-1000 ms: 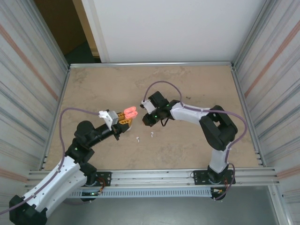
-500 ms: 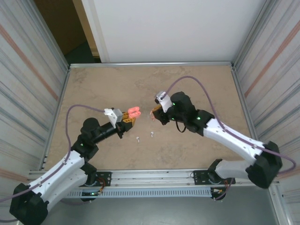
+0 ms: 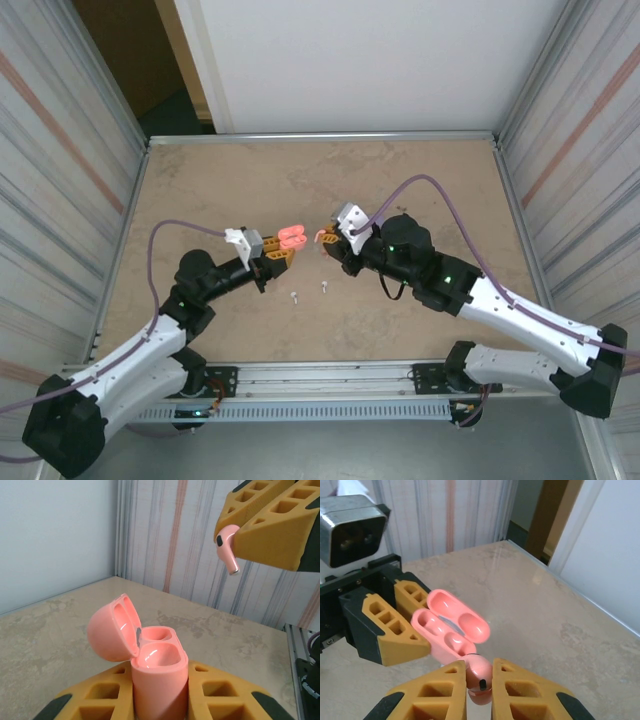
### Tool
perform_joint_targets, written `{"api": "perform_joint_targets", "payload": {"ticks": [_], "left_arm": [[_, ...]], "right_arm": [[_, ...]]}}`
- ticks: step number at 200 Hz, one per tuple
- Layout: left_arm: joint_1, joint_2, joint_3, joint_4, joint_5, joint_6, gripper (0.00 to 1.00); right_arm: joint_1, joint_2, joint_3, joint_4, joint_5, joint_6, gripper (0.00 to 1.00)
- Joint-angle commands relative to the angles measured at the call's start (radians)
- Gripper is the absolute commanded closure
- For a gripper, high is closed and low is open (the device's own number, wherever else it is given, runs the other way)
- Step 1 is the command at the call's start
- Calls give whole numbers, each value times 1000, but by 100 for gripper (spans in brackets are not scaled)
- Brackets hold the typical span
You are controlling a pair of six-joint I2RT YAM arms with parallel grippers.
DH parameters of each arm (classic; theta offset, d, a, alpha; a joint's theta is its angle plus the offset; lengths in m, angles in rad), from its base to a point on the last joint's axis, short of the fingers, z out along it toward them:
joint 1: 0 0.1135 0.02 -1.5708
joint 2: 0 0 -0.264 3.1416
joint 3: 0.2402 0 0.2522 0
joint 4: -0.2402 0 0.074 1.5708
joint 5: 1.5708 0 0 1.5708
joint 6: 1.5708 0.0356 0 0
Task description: Insert wireless bluetooth earbuds into charging case
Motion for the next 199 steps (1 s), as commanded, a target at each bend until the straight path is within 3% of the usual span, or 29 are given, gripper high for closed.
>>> {"api": "perform_joint_targets", "payload": {"ticks": [1,86,199], "left_arm": [[-7,12,9,72,44,-15,100],[-7,45,26,85,60,-9,100],[-6,48,28,81,60,-12,100]], "right_arm": [[19,32,68,23,22,-62,86],[46,158,148,25,-14,-98,86],[47,217,155,16,-46,-83,86]]}}
